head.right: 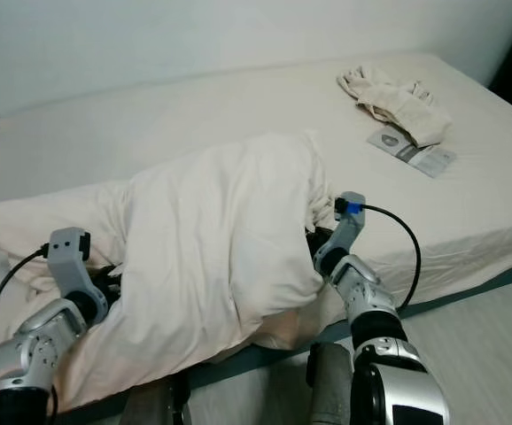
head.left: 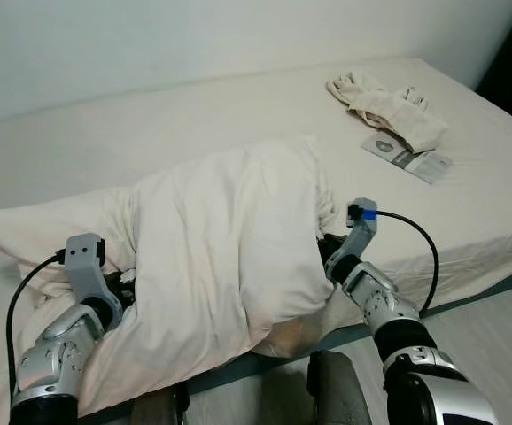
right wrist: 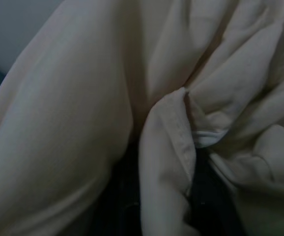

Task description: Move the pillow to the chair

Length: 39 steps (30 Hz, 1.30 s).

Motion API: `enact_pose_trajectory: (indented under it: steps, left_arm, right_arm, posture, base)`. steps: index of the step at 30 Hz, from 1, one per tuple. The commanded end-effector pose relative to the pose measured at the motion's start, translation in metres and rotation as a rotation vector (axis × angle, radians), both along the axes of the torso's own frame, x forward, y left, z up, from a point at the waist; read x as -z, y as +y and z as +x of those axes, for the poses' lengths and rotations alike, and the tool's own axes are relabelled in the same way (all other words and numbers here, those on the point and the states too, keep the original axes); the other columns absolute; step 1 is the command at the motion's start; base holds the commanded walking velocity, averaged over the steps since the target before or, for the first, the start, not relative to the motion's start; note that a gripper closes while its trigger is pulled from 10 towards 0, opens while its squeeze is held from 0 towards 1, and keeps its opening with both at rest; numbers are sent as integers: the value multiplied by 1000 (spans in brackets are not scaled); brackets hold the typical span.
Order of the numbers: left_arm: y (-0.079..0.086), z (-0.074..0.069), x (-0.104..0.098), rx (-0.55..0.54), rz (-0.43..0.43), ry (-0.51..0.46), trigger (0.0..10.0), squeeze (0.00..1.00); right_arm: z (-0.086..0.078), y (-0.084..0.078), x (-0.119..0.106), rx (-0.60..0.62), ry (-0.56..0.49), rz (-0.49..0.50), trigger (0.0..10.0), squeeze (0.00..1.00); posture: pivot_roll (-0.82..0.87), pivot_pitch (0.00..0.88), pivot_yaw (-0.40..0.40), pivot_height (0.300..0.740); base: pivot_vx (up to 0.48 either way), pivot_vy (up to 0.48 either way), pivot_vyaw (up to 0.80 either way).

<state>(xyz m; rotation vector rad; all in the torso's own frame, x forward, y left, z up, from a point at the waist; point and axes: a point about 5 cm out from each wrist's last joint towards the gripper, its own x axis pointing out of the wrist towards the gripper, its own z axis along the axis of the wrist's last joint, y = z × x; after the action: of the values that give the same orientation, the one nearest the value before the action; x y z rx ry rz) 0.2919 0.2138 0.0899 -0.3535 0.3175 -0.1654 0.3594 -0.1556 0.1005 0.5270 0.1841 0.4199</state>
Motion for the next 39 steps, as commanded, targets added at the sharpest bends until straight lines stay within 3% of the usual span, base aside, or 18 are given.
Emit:
enact_pose_trajectory:
  steps: [1, 9, 12, 17, 18, 20, 26, 27, 29, 31, 32, 33, 34, 35, 36, 37, 39]
  left_arm:
    - [-31, -6, 19, 104, -105, 89, 0, 388]
    - [-35, -4, 17, 93, -111, 78, 0, 345]
    - [-37, -2, 13, 89, -127, 58, 0, 345]
    - [-42, -1, 9, 137, -132, 39, 0, 322]
    - [-42, 0, 6, 137, -132, 28, 0, 255]
    - [-43, 0, 4, 135, -132, 21, 0, 255]
    - [-45, 12, -25, 152, -142, -85, 0, 47]
    - [-45, 19, -42, 148, -150, -159, 0, 16]
    - [-45, 21, -50, 147, -156, -195, 0, 16]
    - [-48, 27, -84, 145, -150, -384, 0, 0]
    - [-50, 29, -104, 128, -153, -472, 6275, 0]
    - [-50, 29, -104, 128, -153, -472, 6275, 0]
    - [-49, 31, -107, 92, -150, -473, 10000, 0]
    - [-46, 35, -110, 29, -159, -480, 10000, 0]
    - [-46, 35, -110, 29, -159, -480, 10000, 0]
    - [-42, 35, -113, -21, -183, -513, 10000, 0]
    - [-40, 35, -115, -39, -190, -531, 10000, 0]
  right_arm:
    - [-3, 21, 5, -48, 15, 39, 0, 0]
    - [-1, 22, -1, -45, -13, 11, 0, 0]
    - [1, 24, -10, -67, -88, -67, 0, 0]
    - [4, 23, -23, -52, -133, -57, 0, 0]
    - [5, 23, -26, -46, -146, -54, 0, 0]
    - [5, 23, -29, -43, -155, -51, 0, 0]
    - [15, 23, -66, -17, -283, -7, 0, 0]
    - [18, 24, -85, -13, -349, 16, 0, 0]
    - [19, 25, -92, -12, -378, 24, 0, 0]
    - [20, 23, -111, 35, -473, -29, 431, 0]
    - [21, 21, -116, 64, -493, -94, 10000, 0]
    - [21, 21, -116, 64, -493, -94, 10000, 0]
    - [21, 20, -113, 78, -487, -156, 10000, 0]
    - [20, 17, -109, 110, -511, -272, 10000, 0]
    - [20, 17, -109, 110, -511, -272, 10000, 0]
    - [17, 15, -110, 163, -570, -360, 10000, 0]
    - [15, 14, -111, 189, -596, -384, 10000, 0]
  posture:
    - [-3, 144, -26, 561]
    - [-1, 124, -29, 561]
    - [-3, 116, -29, 561]
    - [-10, 117, -32, 561]
    - [-13, 119, -34, 561]
    - [-13, 119, -35, 561]
    - [-15, 110, -37, 561]
    - [-16, 106, -36, 561]
    - [-16, 106, -36, 561]
    - [-11, 88, -41, 561]
    - [-11, 88, -41, 561]
    - [-11, 88, -41, 561]
    - [-10, 86, -41, 561]
    - [-8, 68, -44, 561]
    - [-8, 68, -44, 561]
    - [-14, 64, -41, 561]
    - [-15, 61, -41, 561]
  base:
    - [0, 0, 0]
    - [0, 0, 0]
    - [0, 0, 0]
    - [0, 0, 0]
    - [0, 0, 0]
    - [0, 0, 0]
    - [0, 0, 0]
    - [0, 0, 0]
    - [0, 0, 0]
    - [0, 0, 0]
    - [0, 0, 0]
    - [0, 0, 0]
    - [0, 0, 0]
    - [0, 0, 0]
    - [0, 0, 0]
    - [0, 0, 0]
    - [0, 0, 0]
